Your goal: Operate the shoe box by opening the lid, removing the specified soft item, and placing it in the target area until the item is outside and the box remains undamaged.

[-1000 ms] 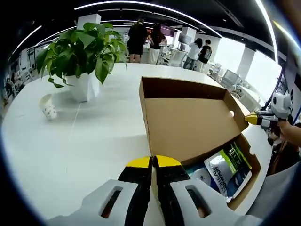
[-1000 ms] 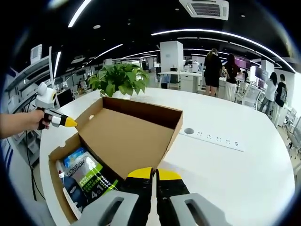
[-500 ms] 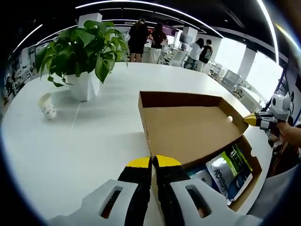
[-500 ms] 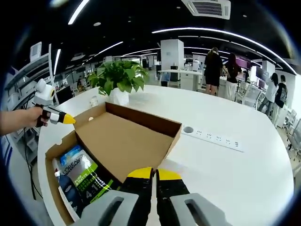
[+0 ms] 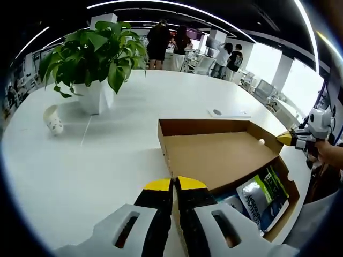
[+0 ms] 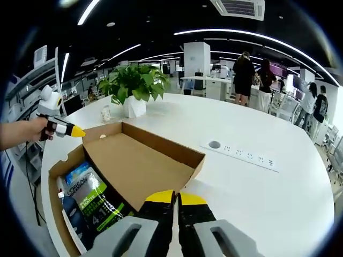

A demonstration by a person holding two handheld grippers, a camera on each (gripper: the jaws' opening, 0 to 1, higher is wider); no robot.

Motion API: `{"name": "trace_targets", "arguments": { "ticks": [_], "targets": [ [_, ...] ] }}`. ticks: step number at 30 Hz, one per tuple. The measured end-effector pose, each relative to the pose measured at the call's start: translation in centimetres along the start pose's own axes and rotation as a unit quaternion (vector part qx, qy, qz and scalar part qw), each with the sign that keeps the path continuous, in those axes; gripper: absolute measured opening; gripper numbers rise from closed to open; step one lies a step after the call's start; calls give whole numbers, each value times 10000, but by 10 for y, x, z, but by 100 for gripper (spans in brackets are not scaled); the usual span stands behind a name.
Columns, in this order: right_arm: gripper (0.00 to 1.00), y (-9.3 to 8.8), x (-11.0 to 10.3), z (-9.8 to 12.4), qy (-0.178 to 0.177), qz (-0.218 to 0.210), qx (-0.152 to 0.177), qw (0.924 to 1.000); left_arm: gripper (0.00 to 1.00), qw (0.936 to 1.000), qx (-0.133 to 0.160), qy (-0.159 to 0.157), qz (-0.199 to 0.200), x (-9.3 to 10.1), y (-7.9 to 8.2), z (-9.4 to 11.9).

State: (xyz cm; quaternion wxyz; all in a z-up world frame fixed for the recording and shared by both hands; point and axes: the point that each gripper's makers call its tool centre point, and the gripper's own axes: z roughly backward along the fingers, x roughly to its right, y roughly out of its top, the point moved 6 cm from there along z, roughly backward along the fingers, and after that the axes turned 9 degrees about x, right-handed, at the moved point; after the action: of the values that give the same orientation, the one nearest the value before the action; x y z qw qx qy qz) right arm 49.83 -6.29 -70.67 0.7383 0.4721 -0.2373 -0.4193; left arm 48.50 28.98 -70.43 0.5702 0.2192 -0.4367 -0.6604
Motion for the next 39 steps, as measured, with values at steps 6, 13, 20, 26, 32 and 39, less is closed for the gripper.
{"name": "trace_targets", "arguments": {
  "ticks": [6, 13, 20, 26, 32, 39],
  "targets": [
    [0, -1, 1, -3, 9, 14, -25, 10000, 0, 10000, -19, 11, 35, -1, 0, -2],
    [0, -2, 2, -4, -2, 6, -39, 10000, 0, 10000, -21, 15, 54, -2, 0, -3],
    [0, -1, 3, -7, -8, 35, -61, 10000, 0, 9999, -19, 25, 98, -1, -1, -1],
    [0, -2, 4, -8, -40, 1, -81, 10000, 0, 9999, -35, 58, 85, 0, -2, -3],
    [0, 1, 1, -8, 3, 184, -83, 9998, 1, 10000, -56, 62, 41, 1, -1, -4],
    [0, 1, -1, -6, 3, 259, -82, 9996, 2, 9999, -57, 70, -136, 5, -1, -3]
  ]
}}
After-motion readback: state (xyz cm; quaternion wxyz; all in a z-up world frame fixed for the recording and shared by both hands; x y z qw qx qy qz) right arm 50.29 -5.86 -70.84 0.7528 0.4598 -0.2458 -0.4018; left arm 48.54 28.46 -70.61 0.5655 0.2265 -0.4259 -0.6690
